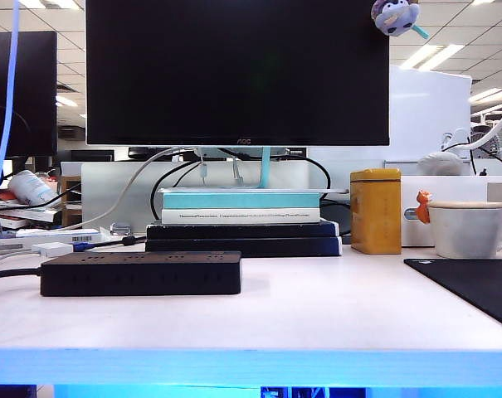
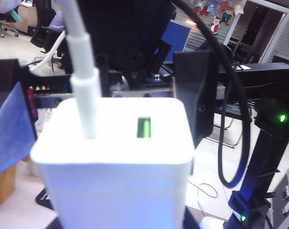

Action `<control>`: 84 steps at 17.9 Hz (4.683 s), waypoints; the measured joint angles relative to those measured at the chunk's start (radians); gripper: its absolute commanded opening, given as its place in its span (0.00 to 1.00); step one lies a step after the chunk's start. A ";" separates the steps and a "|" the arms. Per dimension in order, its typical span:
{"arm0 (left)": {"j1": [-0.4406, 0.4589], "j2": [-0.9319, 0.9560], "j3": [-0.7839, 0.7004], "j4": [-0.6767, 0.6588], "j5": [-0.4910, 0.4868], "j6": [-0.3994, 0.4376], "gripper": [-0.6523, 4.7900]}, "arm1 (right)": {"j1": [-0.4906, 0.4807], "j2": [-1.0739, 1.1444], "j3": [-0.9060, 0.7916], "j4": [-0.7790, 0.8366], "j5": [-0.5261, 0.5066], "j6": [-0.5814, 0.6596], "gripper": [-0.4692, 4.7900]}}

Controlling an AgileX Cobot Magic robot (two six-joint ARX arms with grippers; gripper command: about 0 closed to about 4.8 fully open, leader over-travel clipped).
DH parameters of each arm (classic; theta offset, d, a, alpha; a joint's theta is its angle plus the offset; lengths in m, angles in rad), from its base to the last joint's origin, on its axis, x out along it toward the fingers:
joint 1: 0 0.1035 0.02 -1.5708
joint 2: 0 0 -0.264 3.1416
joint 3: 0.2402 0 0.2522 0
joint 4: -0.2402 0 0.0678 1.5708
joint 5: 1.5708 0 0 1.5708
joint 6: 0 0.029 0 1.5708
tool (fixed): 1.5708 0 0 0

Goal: Plug the white charger into the left socket.

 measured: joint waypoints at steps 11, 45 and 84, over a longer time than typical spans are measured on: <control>-0.004 0.002 0.000 -0.019 0.019 -0.003 0.11 | 0.008 -0.002 0.000 -0.007 -0.029 0.050 0.80; 0.010 0.001 0.000 -0.093 0.023 -0.003 0.81 | 0.028 -0.001 0.002 -0.135 0.016 -0.037 0.47; 0.181 -0.038 0.001 -0.134 -1.103 0.045 0.80 | 0.068 0.270 -0.257 -0.010 0.235 -0.578 0.21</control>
